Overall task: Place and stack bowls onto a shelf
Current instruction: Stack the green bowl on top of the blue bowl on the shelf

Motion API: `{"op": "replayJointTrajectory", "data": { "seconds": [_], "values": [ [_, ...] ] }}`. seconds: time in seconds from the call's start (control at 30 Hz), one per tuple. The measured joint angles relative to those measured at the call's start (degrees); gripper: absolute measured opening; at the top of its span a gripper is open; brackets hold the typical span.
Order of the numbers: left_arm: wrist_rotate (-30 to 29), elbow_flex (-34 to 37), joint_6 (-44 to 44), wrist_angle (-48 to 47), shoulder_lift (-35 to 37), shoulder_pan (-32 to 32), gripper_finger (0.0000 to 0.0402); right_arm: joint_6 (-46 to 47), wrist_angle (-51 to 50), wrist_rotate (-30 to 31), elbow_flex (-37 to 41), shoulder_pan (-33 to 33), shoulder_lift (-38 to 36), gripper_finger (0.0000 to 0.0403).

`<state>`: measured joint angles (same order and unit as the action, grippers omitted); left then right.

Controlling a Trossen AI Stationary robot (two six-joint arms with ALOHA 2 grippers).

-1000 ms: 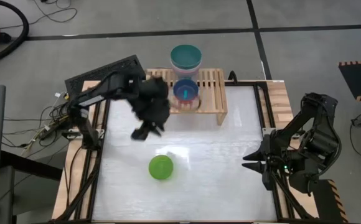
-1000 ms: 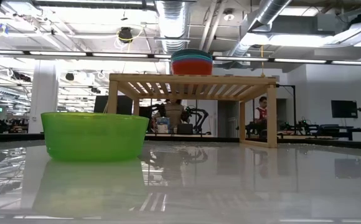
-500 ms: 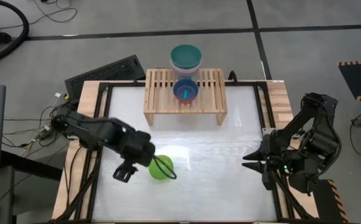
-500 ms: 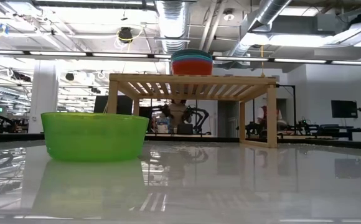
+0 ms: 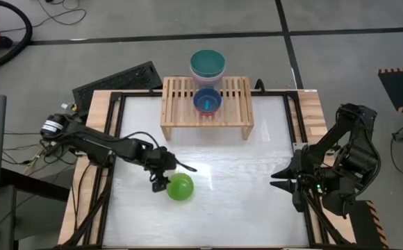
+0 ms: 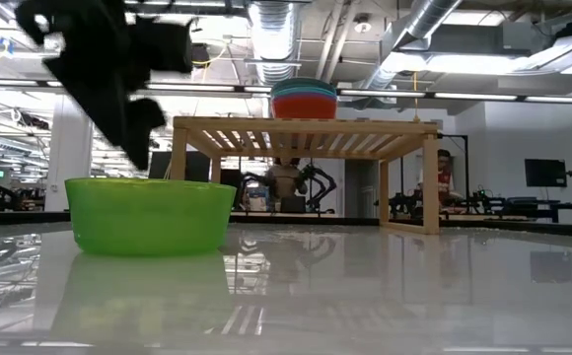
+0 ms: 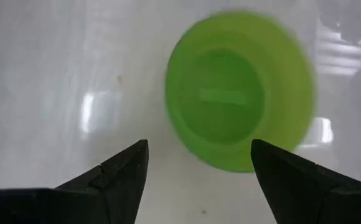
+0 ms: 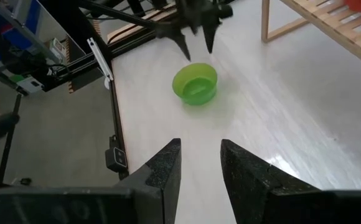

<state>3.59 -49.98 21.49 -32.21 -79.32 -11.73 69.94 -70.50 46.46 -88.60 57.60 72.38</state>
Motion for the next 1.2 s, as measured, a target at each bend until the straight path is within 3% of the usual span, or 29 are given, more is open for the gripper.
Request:
{"op": "replayJointTrajectory", "data": {
  "seconds": [0.1, 0.3, 0.47, 0.6, 0.77, 0.87, 1.0, 1.2],
  "values": [
    [-0.36, 3.54, 2.13, 5.96, -1.07, 1.88, 0.0268, 0.01, -0.02, 0.0, 0.0, 0.0, 0.0, 0.0139],
    [-7.38, 4.13, 2.53, 10.11, -5.26, 2.51, 0.0268, 0.13, -0.5, -0.02, -0.01, 0.0, 0.02, 0.0139],
    [-3.65, 4.13, 5.41, 10.59, -10.23, 2.84, 0.025, 0.12, -0.7, -0.04, -0.01, 0.0, 0.02, 0.0139],
    [0.34, 4.09, 5.92, 10.91, -12.58, 2.75, 0.0191, 0.12, -1.83, -0.04, 0.0, 0.0, 0.02, 0.0139],
    [2.47, 3.28, 8.88, 10.48, -12.19, 2.86, 0.0059, 0.15, -2.76, -0.01, 0.0, -0.01, 0.02, 0.0139],
    [4.9, 0.75, 9.8, 9.28, -11.3, 3.14, 0.0012, 0.18, -2.8, -0.02, 0.0, -0.52, 0.02, 0.0139],
    [4.62, -6.6, 9.38, 2.31, -11.23, 3.72, 0.0002, 0.16, -2.88, -0.03, 0.0, -1.27, 0.02, 0.0139],
    [1.7, -23.62, 3.17, -14.48, -11.23, 7.99, 0.0, 0.14, -4.36, -0.03, 0.0, -1.55, 0.02, 0.0139]
  ]
}}
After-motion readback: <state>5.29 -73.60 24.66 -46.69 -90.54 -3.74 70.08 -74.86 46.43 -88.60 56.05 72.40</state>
